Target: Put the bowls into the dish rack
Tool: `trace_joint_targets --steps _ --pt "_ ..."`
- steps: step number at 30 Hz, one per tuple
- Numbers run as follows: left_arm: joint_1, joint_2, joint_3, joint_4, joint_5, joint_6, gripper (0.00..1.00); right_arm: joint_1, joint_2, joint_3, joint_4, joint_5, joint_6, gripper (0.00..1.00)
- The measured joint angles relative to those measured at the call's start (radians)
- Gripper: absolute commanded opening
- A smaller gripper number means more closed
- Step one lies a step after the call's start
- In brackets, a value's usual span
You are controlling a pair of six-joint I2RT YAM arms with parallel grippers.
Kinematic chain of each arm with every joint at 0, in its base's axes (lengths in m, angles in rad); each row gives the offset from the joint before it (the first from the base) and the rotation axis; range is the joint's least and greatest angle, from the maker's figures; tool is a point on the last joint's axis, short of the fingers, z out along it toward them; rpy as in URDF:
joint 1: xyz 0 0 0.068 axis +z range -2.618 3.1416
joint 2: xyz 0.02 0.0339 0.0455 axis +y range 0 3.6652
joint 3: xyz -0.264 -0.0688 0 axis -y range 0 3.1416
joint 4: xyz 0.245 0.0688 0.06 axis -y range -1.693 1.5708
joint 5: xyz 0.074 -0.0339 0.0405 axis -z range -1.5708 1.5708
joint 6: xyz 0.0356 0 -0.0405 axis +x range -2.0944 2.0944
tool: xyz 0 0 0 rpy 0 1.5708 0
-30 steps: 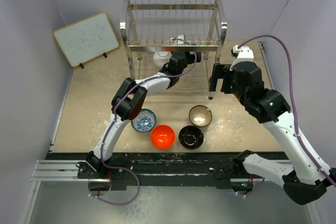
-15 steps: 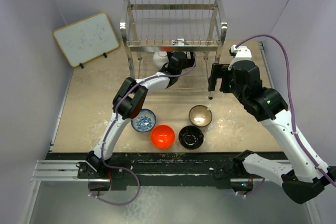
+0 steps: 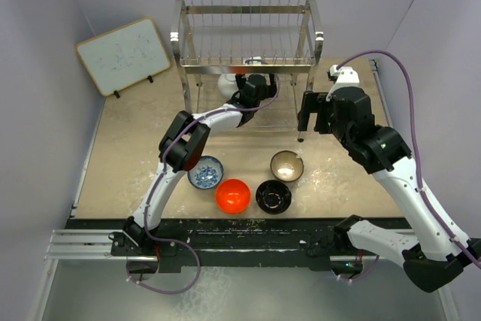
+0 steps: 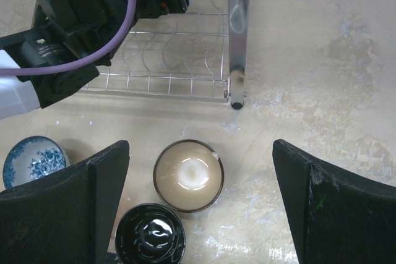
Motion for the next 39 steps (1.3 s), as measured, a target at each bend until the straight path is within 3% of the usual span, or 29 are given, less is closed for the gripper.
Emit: trace_joint_targets --steps 8,22,34,39 --pt "0.003 -0.06 -0.081 -0.021 -0.024 -0.019 0.99 -0.006 0.0 -0.003 0.001 -0.008 0.0 0.99" --pt "0.008 -0.123 -0.154 -0.022 0.074 -0.008 0.99 -0.017 0.0 -0.003 0.001 -0.027 0.002 0.98" --pt "0.008 -0.067 0.07 -0.06 0.106 0.025 0.99 -0.017 -0.002 -0.003 0.001 -0.026 0.002 0.99" --pt "0.01 -0.036 0.079 -0.102 0.083 0.025 0.99 -0.019 -0.005 -0.008 0.002 -0.024 0.002 0.99"
